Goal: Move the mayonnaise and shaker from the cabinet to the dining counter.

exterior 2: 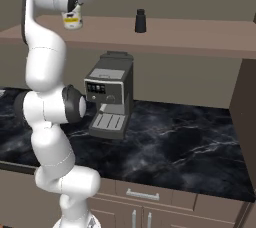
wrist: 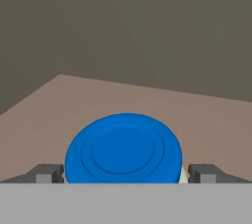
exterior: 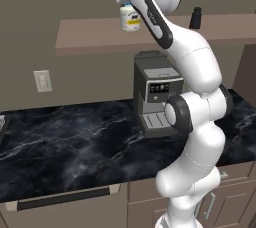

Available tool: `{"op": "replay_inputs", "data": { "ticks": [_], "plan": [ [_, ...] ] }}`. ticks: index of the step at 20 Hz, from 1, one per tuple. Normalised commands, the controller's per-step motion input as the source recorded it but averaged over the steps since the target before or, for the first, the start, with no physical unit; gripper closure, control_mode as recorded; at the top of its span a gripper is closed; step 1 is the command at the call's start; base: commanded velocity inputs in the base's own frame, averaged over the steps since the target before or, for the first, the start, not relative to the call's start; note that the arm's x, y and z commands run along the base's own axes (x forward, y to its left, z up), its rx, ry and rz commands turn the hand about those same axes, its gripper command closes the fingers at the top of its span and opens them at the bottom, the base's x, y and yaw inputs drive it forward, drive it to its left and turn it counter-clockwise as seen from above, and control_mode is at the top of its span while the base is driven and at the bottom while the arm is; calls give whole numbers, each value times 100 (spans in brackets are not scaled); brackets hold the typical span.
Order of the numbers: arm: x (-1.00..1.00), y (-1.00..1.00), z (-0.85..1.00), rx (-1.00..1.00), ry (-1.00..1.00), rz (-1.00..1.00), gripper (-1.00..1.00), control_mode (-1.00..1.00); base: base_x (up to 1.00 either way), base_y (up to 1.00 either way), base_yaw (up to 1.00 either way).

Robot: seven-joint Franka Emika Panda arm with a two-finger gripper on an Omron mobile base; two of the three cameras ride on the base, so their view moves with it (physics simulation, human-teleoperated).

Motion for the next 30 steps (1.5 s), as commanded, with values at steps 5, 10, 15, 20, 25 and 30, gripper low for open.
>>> {"op": "replay_inputs", "data": {
  "ticks": [5, 10, 15, 20, 25, 30],
  "plan": [
    [2, 0, -15, 0, 0, 0, 100, -100, 0, 0, 0],
    [0, 0, -13, 0, 0, 0, 100, -100, 0, 0, 0],
    [0, -2, -18, -1, -3, 0, 100, -100, 0, 0, 0],
    [-1, -3, -49, -6, -12, 0, 100, -100, 0, 0, 0],
    [-32, -20, -10, -1, -18, 0, 100, -100, 0, 0, 0],
    [-57, -42, 0, 2, -13, 0, 100, -100, 0, 0, 0]
  ]
}}
